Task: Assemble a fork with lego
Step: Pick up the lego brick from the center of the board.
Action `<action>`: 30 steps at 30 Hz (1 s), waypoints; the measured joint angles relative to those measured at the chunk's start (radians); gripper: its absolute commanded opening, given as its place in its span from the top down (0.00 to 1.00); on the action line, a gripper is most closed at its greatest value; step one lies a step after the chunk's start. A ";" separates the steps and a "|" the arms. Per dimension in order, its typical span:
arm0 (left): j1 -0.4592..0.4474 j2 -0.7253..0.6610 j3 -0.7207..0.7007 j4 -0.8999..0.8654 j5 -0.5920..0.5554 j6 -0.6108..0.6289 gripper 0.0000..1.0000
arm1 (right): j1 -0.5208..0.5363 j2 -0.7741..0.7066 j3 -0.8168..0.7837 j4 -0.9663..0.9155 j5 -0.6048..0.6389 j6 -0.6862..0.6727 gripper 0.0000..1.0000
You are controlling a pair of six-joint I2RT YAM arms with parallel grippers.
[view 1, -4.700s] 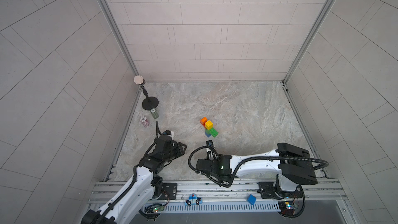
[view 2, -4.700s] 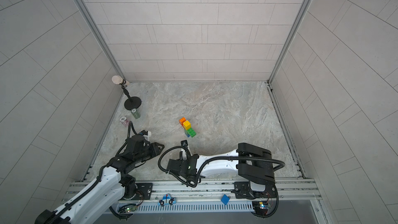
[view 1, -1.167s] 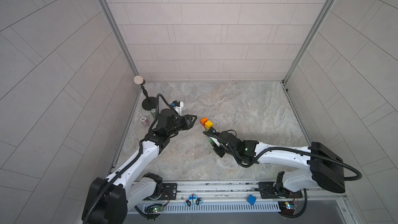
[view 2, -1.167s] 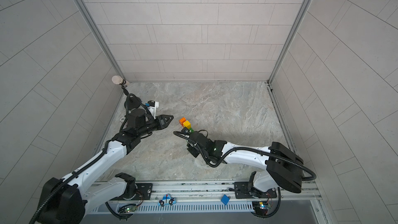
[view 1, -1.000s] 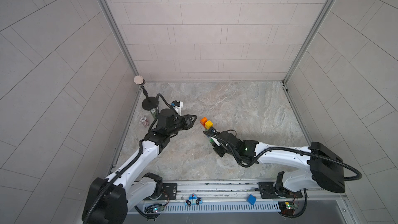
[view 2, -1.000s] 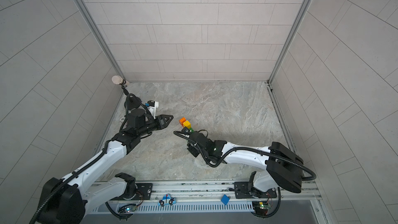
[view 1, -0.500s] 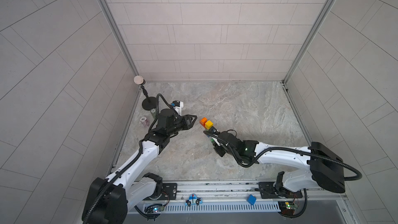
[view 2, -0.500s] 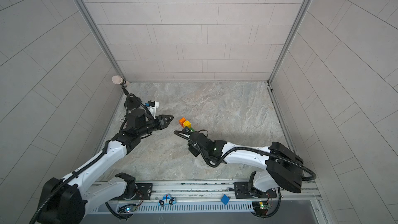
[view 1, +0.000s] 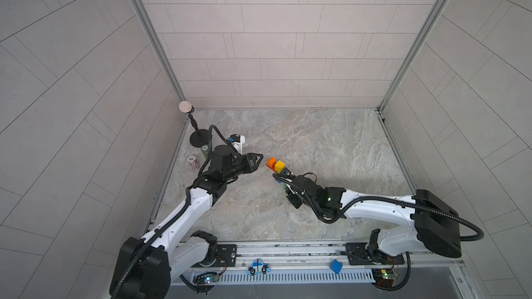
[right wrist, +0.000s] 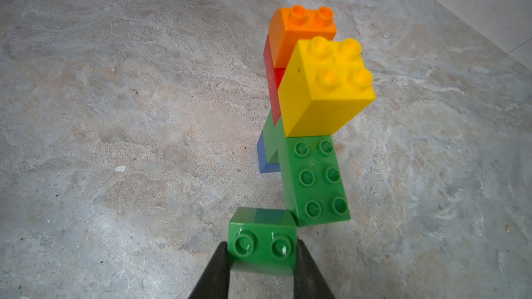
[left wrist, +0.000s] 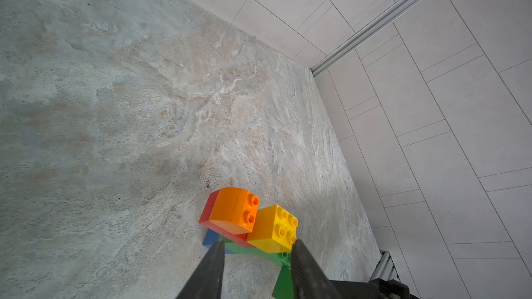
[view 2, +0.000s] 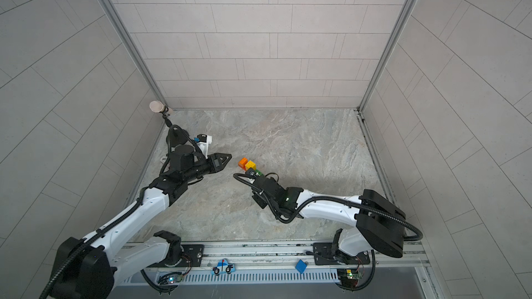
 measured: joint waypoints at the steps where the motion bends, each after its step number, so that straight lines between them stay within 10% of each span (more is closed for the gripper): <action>1: 0.000 0.000 0.000 0.000 0.000 0.000 0.58 | 0.000 -0.001 0.000 -0.001 0.003 0.002 1.00; 21: 0.000 0.000 0.000 0.000 0.004 0.000 0.57 | -0.010 -0.030 -0.008 -0.026 0.070 0.049 1.00; 30: -0.024 0.057 0.023 0.013 0.074 0.019 0.47 | -0.041 -0.278 -0.098 0.023 -0.063 0.020 1.00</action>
